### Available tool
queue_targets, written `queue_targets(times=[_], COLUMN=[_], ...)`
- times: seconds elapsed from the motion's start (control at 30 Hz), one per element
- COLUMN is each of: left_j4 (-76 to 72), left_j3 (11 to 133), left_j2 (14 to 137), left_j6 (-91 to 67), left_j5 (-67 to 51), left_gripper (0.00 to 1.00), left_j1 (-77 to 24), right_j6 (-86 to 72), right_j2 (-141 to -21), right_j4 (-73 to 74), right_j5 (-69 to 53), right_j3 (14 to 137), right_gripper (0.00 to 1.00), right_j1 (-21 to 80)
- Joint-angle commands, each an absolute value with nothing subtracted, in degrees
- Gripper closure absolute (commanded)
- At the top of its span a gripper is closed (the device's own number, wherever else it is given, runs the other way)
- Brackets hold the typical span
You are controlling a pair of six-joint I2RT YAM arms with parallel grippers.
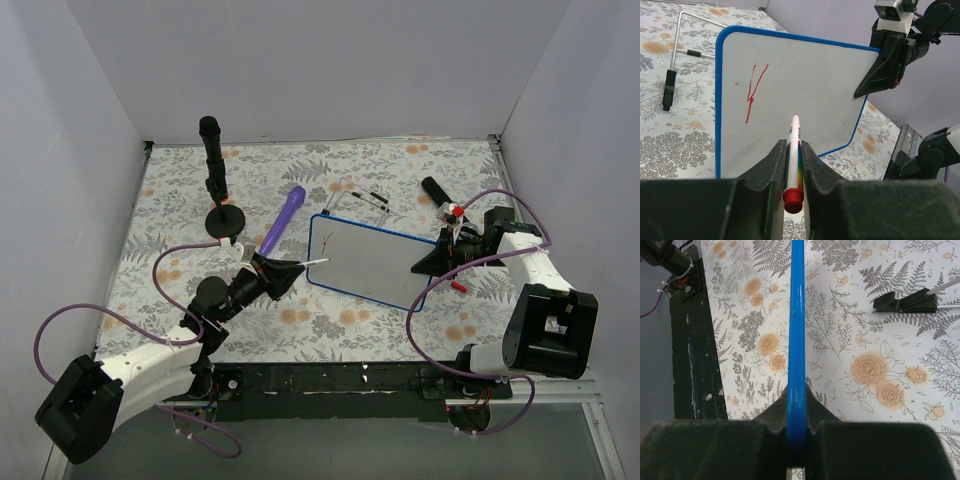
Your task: Write a sentence on the whiteboard
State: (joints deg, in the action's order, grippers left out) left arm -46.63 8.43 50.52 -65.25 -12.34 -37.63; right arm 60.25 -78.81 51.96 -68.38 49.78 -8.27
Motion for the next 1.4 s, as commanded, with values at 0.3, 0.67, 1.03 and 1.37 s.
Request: queue_targets(times=[0.3, 0.67, 1.03, 1.37], left_j4=[-52.47, -53.52, -51.50, -53.00], left_j3=[11.33, 14.15, 16.17, 17.49], left_j2=[57.74, 62.93, 64.95, 67.32], left_j6=[-62.75, -61.26, -59.59, -59.59], left_j5=[-10.38, -8.00, -6.77, -8.44], left_gripper=[1.00, 1.00, 1.00, 1.00], left_j1=[-38.41, -38.41, -38.41, -38.41], right_j6=[62.31, 62.49, 62.49, 62.49], right_j2=[-78.31, -78.05, -78.22, -78.05], right_j4=[52.82, 52.82, 52.82, 52.91], right_j5=[-68.12, -68.12, -68.20, -68.12], right_j3=[49.75, 49.66, 49.66, 49.57], right_gripper=[0.99, 0.99, 0.99, 0.99], right_j1=[-8.17, -8.26, -8.26, -8.26])
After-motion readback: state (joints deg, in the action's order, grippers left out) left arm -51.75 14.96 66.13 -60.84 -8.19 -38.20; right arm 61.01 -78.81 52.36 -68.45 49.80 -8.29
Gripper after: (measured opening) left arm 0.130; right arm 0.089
